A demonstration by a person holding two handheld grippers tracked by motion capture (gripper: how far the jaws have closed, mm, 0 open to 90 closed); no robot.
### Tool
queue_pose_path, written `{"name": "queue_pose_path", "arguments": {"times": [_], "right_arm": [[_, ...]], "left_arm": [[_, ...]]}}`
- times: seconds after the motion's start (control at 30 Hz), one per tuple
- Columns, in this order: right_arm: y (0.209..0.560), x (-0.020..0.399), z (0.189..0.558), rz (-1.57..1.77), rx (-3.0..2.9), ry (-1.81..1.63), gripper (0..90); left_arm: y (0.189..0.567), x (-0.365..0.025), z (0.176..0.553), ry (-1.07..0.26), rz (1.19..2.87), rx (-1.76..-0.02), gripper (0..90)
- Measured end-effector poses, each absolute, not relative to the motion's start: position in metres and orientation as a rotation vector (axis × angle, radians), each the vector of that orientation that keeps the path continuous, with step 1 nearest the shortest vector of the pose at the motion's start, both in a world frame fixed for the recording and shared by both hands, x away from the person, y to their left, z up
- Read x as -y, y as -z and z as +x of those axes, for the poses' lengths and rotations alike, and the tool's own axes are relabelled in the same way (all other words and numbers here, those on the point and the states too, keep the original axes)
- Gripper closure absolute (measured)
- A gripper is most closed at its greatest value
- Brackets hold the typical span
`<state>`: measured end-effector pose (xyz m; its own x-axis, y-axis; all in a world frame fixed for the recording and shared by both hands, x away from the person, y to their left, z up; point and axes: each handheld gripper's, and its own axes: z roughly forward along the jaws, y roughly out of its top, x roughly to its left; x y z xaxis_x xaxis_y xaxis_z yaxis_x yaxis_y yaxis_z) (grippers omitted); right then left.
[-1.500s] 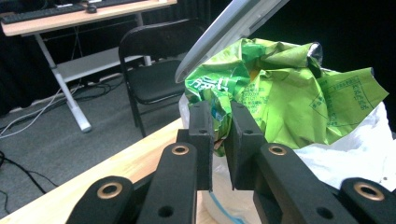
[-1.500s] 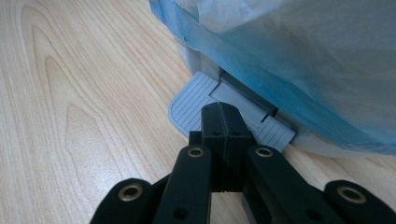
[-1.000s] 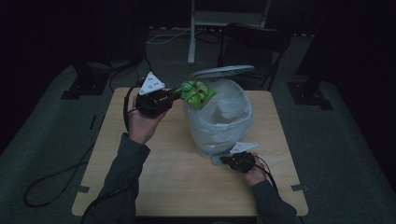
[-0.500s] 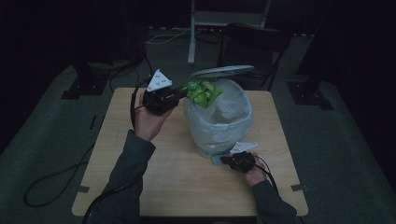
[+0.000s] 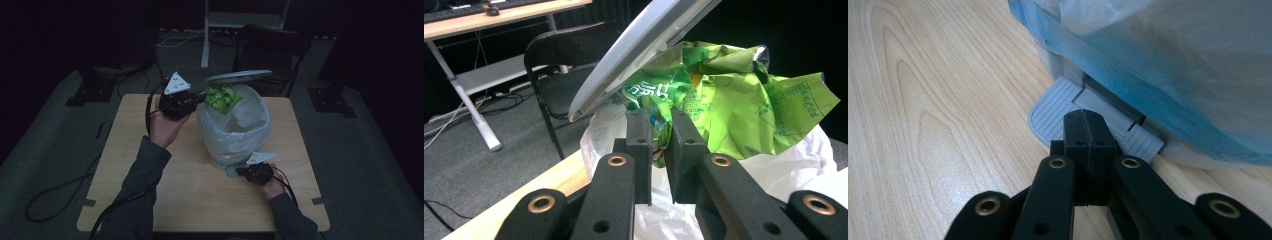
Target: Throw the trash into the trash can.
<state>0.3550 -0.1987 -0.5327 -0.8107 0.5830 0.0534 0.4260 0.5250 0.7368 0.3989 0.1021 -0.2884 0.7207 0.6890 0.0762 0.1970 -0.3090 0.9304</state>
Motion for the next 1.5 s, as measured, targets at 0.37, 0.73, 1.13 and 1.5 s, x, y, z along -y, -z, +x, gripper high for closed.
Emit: {"name": "queue_pose_path", "arguments": {"times": [0.37, 0.73, 1.13, 1.5], "right_arm": [[0.533, 0.199, 0.355, 0.861, -2.565, -1.158, 90.0], [0.533, 0.199, 0.355, 0.861, -2.565, -1.159, 90.0], [0.533, 0.199, 0.355, 0.86, -2.565, -1.159, 90.0], [0.533, 0.199, 0.355, 0.86, -2.564, -1.159, 90.0]], "left_arm": [[0.287, -0.097, 0.404, -0.57, 1.861, -0.683, 82.2], [0.288, -0.09, 0.408, -0.562, 1.869, -0.68, 82.2], [0.291, -0.084, 0.413, -0.557, 1.88, -0.678, 82.2], [0.293, -0.082, 0.416, -0.548, 1.883, -0.683, 82.2]]}}
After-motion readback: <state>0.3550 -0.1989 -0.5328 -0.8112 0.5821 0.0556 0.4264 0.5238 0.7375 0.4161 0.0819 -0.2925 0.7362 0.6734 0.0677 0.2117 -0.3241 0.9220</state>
